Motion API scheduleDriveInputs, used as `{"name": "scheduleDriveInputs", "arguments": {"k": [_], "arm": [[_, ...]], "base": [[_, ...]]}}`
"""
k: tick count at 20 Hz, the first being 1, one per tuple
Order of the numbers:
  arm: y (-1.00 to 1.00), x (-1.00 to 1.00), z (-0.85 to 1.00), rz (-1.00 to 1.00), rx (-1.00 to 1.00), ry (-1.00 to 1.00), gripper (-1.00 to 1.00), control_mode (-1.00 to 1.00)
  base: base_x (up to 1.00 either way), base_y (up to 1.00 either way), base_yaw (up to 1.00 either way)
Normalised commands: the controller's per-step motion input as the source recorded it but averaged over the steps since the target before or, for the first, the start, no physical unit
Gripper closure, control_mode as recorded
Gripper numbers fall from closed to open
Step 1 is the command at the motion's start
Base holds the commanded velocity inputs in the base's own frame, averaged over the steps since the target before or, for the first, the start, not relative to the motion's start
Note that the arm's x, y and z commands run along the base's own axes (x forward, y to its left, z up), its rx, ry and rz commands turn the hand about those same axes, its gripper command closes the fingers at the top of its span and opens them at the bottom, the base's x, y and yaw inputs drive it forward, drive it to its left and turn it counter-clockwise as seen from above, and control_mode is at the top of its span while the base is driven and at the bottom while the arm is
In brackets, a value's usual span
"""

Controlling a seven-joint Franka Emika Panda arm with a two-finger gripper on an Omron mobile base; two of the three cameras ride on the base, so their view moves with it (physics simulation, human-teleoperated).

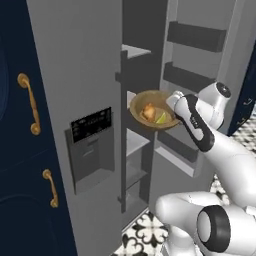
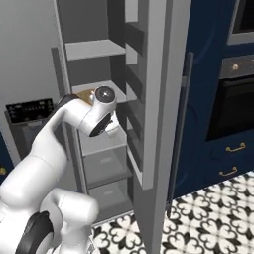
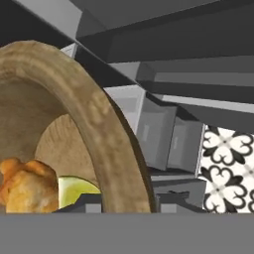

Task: Pick the chicken drumstick and lemon wedge from their plates and place them in the bowl. Then put the bowl in the fridge.

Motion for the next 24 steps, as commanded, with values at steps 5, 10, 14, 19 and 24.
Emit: {"name": "scheduleDriveInputs", "arguments": {"k": [5, 10, 14, 19, 24], "arm": [[0.0, 0.0, 0.0, 0.0, 0.0, 0.0, 1.0, 1.0], [0.0, 0.0, 0.0, 0.0, 0.0, 0.0, 1.0, 1.0], [0.0, 0.0, 0.0, 0.0, 0.0, 0.0, 1.0, 1.0], [-0.04, 0.04, 0.02, -0.01, 0.01, 0.0, 1.0, -1.0], [0.23, 0.31, 0.42, -0.13, 0.13, 0.04, 1.0, -1.0]], "base": [[0.72, -0.11, -0.05], [0.59, -0.1, -0.05], [0.8, 0.28, -0.16], [0.58, 0.19, -0.11], [0.0, 0.0, 0.0]]}}
